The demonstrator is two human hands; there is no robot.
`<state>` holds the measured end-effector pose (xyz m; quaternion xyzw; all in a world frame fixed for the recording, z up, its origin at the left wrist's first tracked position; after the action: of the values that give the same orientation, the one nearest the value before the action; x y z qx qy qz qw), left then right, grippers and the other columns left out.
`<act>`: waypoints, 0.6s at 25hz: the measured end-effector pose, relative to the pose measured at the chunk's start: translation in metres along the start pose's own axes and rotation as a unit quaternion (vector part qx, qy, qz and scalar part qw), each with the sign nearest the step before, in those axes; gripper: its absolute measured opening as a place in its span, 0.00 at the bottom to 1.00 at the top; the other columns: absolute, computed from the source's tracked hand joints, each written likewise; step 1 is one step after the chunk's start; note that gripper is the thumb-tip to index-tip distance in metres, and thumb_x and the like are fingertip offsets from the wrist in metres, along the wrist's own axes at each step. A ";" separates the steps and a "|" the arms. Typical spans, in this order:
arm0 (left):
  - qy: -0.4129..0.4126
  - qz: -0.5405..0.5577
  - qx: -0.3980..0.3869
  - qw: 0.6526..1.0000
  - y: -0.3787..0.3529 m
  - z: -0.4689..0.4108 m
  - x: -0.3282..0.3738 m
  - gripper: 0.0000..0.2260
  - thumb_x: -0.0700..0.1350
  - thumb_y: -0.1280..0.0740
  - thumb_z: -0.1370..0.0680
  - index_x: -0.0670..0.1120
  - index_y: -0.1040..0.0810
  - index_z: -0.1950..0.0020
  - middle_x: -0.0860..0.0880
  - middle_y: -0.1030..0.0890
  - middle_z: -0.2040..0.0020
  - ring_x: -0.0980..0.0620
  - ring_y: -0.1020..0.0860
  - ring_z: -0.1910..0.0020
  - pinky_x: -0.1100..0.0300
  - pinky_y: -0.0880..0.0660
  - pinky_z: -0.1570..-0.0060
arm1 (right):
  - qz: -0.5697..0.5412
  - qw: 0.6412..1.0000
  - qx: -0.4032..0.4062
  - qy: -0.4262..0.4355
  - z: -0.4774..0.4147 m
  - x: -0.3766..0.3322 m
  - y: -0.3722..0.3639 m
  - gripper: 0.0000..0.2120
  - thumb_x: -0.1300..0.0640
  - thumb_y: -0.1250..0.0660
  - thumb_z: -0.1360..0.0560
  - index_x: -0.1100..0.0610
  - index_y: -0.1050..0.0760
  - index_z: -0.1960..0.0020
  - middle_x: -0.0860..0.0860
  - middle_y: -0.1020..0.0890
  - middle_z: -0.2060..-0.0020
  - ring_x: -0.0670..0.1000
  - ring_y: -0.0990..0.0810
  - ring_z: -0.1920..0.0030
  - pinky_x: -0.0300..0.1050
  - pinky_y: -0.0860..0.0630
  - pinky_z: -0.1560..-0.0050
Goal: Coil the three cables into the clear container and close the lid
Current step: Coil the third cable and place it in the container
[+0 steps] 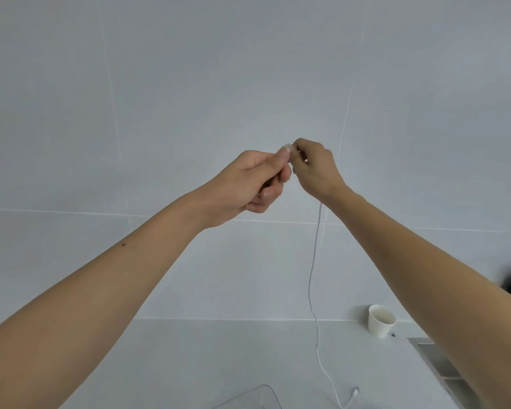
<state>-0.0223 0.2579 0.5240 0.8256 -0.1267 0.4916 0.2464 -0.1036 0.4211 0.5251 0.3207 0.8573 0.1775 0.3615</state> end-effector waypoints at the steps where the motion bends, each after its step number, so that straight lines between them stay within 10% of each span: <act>1: -0.008 0.016 0.007 1.000 0.001 -0.002 0.006 0.18 0.53 0.46 0.16 0.45 0.28 0.60 0.52 0.36 0.76 0.53 0.44 0.75 0.62 0.45 0.75 | 0.001 1.000 -0.016 -0.004 0.001 0.000 -0.002 0.17 0.50 0.43 0.17 0.49 0.30 0.64 0.59 0.24 0.66 0.52 0.29 0.67 0.47 0.30 0.65; 9: -0.043 0.136 0.086 0.986 0.020 -0.023 0.023 0.22 0.56 0.47 0.17 0.43 0.19 0.44 0.52 0.22 0.67 0.57 0.37 0.75 0.67 0.37 0.75 | -0.003 0.995 -0.094 0.043 0.026 -0.014 -0.024 0.18 0.49 0.44 0.16 0.58 0.26 0.58 0.63 0.21 0.67 0.53 0.28 0.70 0.44 0.30 0.67; 12: -0.061 0.173 0.111 0.977 0.030 -0.030 0.024 0.24 0.56 0.49 0.16 0.41 0.22 0.39 0.47 0.15 0.47 0.56 0.18 0.57 0.65 0.23 0.55 | -0.004 0.991 -0.110 0.082 0.034 -0.025 -0.023 0.17 0.49 0.44 0.16 0.56 0.27 0.58 0.59 0.23 0.71 0.52 0.28 0.71 0.40 0.31 0.68; 15: -0.084 0.205 0.108 0.969 0.037 -0.039 0.025 0.24 0.55 0.48 0.16 0.38 0.26 0.34 0.42 0.20 0.37 0.50 0.20 0.39 0.57 0.26 0.35 | -0.010 0.986 -0.115 0.117 0.039 -0.037 -0.018 0.16 0.49 0.43 0.16 0.57 0.28 0.58 0.57 0.25 0.72 0.56 0.27 0.69 0.44 0.31 0.68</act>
<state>-0.0562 0.2486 0.5713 0.8421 -0.2596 0.4711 0.0388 -0.0626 0.3857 0.5074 0.2454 0.8707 0.3075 0.2953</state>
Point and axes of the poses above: each hand's wrist, its own z-axis away from the middle knuckle, its own y-axis out of the back of the hand, x = y × z, the point moved 2 cm from there along -z, towards the middle knuckle
